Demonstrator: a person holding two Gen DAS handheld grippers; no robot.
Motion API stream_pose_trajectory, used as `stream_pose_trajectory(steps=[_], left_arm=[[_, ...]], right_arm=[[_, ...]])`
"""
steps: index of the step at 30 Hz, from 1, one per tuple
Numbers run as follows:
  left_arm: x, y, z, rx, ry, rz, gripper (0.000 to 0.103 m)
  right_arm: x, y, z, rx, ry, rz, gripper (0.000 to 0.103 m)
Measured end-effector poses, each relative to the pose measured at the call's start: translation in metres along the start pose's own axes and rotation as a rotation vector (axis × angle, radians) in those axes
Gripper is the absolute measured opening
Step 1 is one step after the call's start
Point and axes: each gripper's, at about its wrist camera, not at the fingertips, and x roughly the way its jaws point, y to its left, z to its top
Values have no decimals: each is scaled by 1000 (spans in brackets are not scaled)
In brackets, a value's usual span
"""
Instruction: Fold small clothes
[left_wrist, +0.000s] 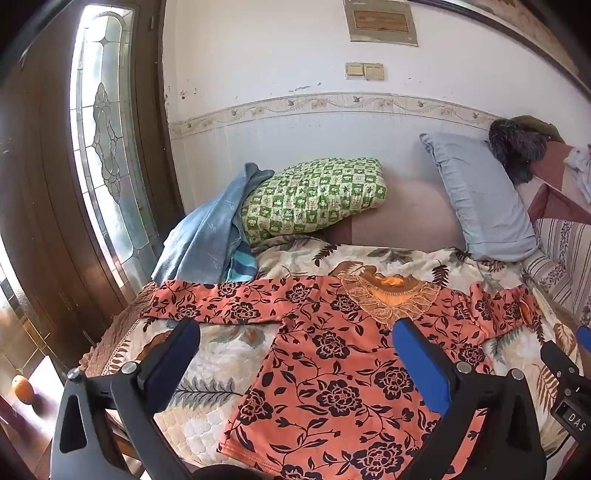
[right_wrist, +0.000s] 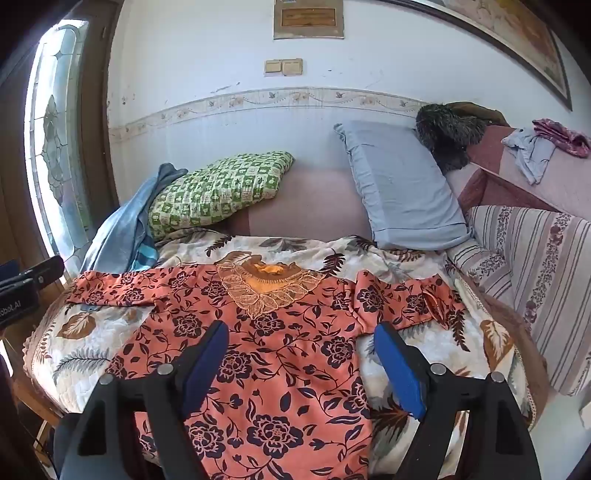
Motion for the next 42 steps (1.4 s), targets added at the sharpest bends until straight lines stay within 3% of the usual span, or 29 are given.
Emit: stream_pose_trajectory(steps=[8, 42], left_arm=[[0, -5, 0, 37, 14, 20, 103], [5, 6, -4, 30, 15, 38, 103]], right_arm=[[0, 6, 0, -24, -5, -12, 83], [6, 5, -3, -20, 9, 4, 83]])
